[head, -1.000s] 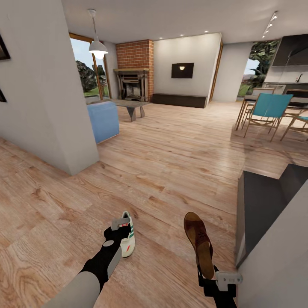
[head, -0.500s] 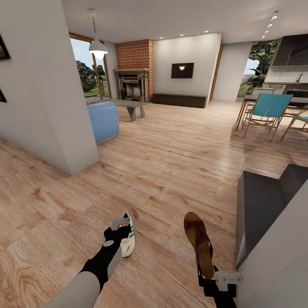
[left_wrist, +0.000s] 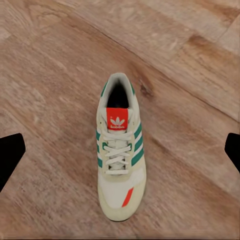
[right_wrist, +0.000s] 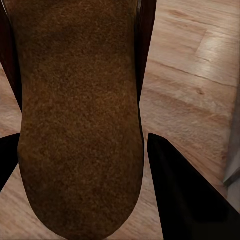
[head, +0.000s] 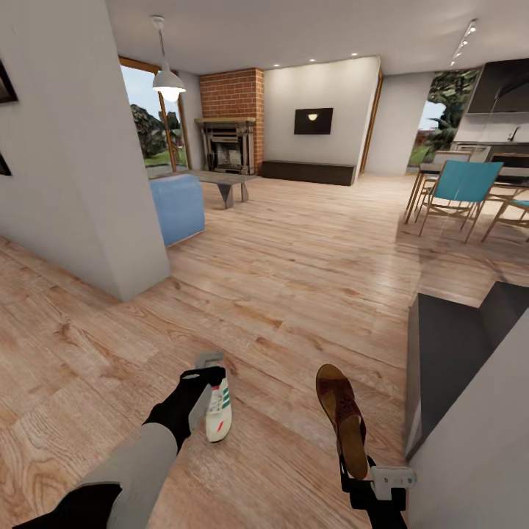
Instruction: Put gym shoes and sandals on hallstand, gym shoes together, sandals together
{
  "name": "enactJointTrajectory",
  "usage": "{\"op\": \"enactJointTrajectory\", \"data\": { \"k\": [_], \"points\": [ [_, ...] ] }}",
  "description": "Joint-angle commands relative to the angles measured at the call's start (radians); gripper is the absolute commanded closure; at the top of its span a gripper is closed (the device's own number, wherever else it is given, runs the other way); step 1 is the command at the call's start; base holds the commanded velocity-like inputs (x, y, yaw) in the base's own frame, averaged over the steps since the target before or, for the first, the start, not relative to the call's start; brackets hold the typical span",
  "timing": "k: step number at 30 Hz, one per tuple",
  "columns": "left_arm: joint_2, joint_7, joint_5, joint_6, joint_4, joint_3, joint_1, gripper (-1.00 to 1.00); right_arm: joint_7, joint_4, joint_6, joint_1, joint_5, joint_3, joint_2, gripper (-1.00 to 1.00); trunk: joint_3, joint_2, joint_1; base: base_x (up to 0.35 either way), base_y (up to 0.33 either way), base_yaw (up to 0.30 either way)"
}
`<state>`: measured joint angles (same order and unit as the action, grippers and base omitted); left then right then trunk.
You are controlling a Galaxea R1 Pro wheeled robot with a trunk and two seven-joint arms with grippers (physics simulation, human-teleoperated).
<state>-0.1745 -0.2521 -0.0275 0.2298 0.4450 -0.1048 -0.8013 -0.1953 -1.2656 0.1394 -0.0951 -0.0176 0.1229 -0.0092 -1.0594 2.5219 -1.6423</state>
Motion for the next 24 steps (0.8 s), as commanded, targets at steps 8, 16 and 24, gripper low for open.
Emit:
{"op": "enactJointTrajectory", "data": {
  "k": [8, 16, 24],
  "points": [
    [0.000, -0.038, 0.002, 0.046, -0.069, -0.004, -0.041, -1.00, 0.003, -0.001, 0.001, -0.004, 0.003, 0.001, 0.000, 1.00, -0.001, 0.000, 0.000, 0.000, 0.000, 0.000],
    [0.000, -0.042, 0.005, 0.020, -0.089, -0.008, -0.045, -1.00, 0.003, -0.001, 0.002, -0.007, 0.002, 0.001, 0.000, 1.00, -0.008, 0.000, 0.000, 0.000, 0.000, 0.000],
    [0.000, -0.044, 0.023, -0.021, -0.114, -0.011, -0.045, -1.00, 0.002, -0.001, 0.002, -0.007, 0.002, 0.001, 0.000, 1.00, -0.020, 0.000, 0.000, 0.000, 0.000, 0.000]
  ]
}}
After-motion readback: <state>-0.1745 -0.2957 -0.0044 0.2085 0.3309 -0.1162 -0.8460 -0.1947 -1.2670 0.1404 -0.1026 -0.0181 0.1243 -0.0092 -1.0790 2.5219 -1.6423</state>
